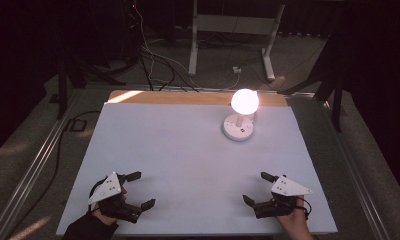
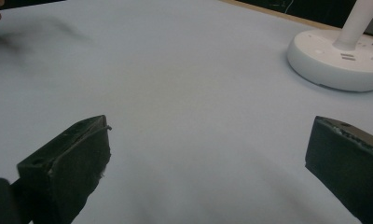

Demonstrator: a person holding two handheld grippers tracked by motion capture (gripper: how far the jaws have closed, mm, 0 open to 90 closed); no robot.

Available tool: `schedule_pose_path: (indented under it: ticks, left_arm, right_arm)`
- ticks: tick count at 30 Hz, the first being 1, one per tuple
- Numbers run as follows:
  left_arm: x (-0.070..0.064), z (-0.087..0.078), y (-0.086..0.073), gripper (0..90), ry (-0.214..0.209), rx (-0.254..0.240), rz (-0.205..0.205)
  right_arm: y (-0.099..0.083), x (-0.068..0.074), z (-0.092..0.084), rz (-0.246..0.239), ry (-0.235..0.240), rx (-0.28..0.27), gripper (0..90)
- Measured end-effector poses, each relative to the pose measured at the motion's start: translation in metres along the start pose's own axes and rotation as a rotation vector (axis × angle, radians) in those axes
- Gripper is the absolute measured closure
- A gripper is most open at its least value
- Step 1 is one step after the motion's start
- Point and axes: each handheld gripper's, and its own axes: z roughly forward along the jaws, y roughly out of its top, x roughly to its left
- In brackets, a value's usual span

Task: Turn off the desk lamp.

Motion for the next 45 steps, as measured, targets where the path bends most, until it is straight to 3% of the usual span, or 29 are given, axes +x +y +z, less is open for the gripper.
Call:
schedule_pose_path:
  ticks: [14, 17, 26, 31, 45]
  left_arm:
    - [-0.001, -0.001, 0.0, 0.5, -0.012, 0.002, 0.002]
    - [-0.001, -0.001, 0.001, 0.5, -0.012, 0.001, 0.002]
    - [0.0, -0.001, 0.001, 0.4, -0.014, 0.002, -0.006]
    - [0.0, -0.001, 0.001, 0.5, -0.016, 0.001, -0.006]
    - [0.0, -0.002, 0.001, 0.4, -0.02, -0.003, -0.009]
  right_arm:
    - [0.002, 0.0, 0.0, 0.027, 0.009, 0.013, 0.0]
    - [0.004, 0.001, 0.001, 0.053, 0.035, 0.022, 0.0]
    - [0.014, 0.008, 0.0, 0.061, 0.064, 0.068, 0.0]
    - [0.021, 0.011, -0.002, 0.072, 0.079, 0.064, 0.0]
    - [0.056, 0.013, -0.003, 0.022, 0.113, 0.063, 0.0]
